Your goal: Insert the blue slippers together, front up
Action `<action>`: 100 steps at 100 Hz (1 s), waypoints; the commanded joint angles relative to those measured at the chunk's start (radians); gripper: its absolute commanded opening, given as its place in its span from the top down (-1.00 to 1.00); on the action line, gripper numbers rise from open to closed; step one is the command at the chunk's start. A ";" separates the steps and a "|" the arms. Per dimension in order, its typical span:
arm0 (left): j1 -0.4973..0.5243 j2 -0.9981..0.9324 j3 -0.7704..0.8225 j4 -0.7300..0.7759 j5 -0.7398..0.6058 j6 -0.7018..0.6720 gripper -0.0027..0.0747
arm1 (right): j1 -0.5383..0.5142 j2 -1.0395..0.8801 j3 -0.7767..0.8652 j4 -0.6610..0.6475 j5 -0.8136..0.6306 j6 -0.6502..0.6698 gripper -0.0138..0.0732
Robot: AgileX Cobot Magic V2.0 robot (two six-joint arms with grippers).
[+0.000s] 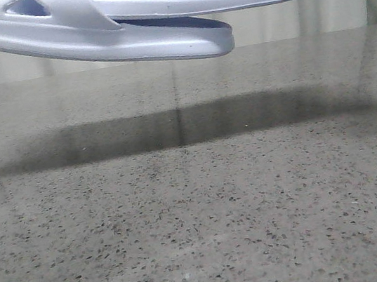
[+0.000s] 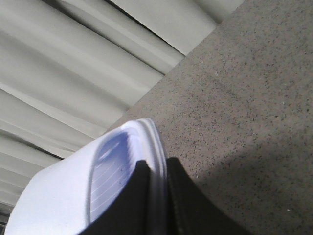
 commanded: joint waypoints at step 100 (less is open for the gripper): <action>-0.072 -0.019 -0.027 -0.089 0.252 -0.016 0.89 | 0.117 0.063 -0.024 -0.040 -0.180 -0.004 0.88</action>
